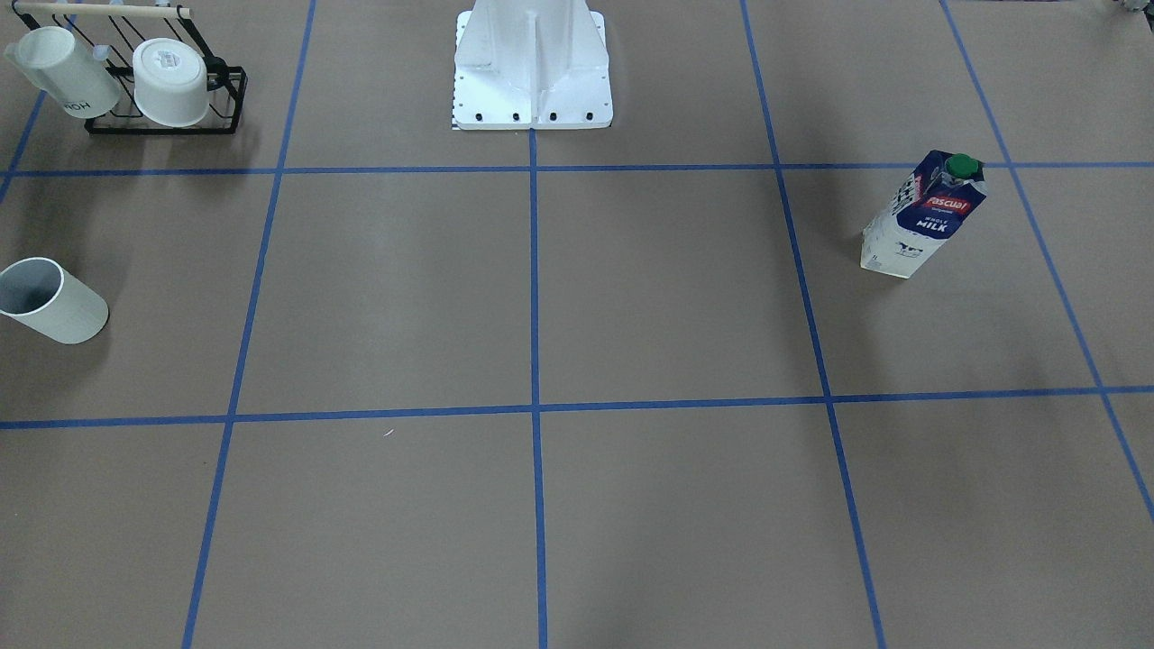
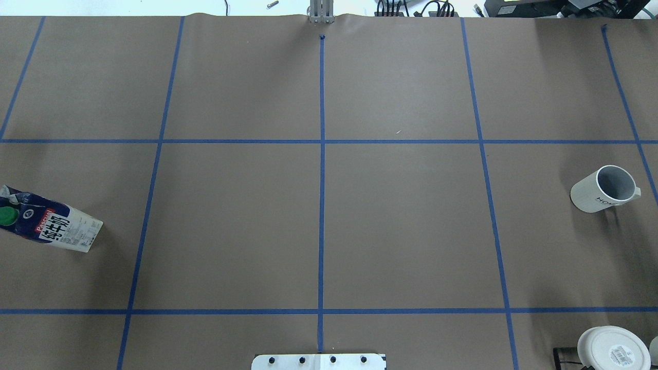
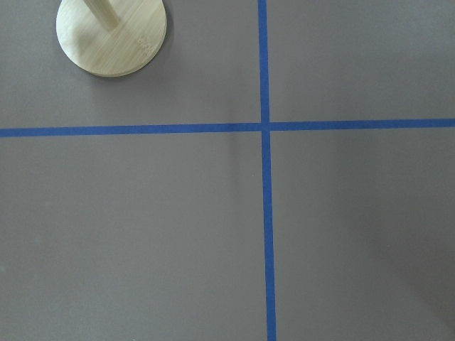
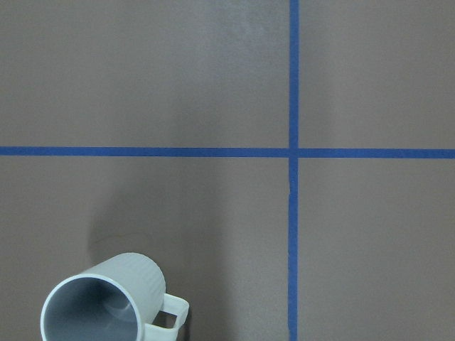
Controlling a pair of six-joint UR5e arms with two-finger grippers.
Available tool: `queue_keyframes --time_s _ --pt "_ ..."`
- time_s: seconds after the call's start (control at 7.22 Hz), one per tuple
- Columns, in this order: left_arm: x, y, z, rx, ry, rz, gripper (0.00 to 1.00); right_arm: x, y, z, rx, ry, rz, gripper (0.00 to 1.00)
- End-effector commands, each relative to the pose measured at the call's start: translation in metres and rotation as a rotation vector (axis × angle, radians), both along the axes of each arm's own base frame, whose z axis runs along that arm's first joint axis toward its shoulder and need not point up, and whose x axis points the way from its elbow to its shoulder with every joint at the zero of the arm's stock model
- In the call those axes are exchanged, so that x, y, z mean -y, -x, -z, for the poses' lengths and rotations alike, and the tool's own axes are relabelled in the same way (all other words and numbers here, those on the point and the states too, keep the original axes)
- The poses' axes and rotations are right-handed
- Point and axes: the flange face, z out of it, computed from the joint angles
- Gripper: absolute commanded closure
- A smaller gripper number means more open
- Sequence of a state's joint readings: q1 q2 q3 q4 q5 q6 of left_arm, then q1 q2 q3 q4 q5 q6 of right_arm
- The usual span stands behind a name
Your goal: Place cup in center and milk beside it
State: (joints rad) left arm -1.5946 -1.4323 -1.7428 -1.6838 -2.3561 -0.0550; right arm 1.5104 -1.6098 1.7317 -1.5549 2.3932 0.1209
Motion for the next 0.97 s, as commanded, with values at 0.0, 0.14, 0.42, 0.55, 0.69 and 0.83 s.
queue_keyframes --time_s 0.0,0.14,0.42,0.55,0.69,0.83 --pt "0.0 0.0 0.003 0.0 -0.007 0.004 0.01 0.01 0.055 0.016 0.037 -0.006 0.043 0.0" --pt "0.0 0.0 0.001 -0.001 -0.002 0.003 0.01 0.013 0.085 0.033 0.056 0.0 0.03 0.0" --pt "0.0 0.0 0.0 -0.001 0.0 0.003 0.01 -0.001 0.113 0.026 0.068 0.04 0.028 0.0" --pt "0.0 0.0 0.0 -0.001 0.0 0.003 0.01 -0.006 0.112 0.023 0.072 0.104 -0.025 0.0" --pt "0.002 0.0 0.001 -0.001 -0.002 0.003 0.01 -0.021 0.109 0.006 0.06 0.153 -0.037 0.0" --pt "0.003 0.0 0.001 -0.001 -0.002 0.003 0.01 -0.036 0.105 -0.011 0.047 0.208 -0.058 0.0"
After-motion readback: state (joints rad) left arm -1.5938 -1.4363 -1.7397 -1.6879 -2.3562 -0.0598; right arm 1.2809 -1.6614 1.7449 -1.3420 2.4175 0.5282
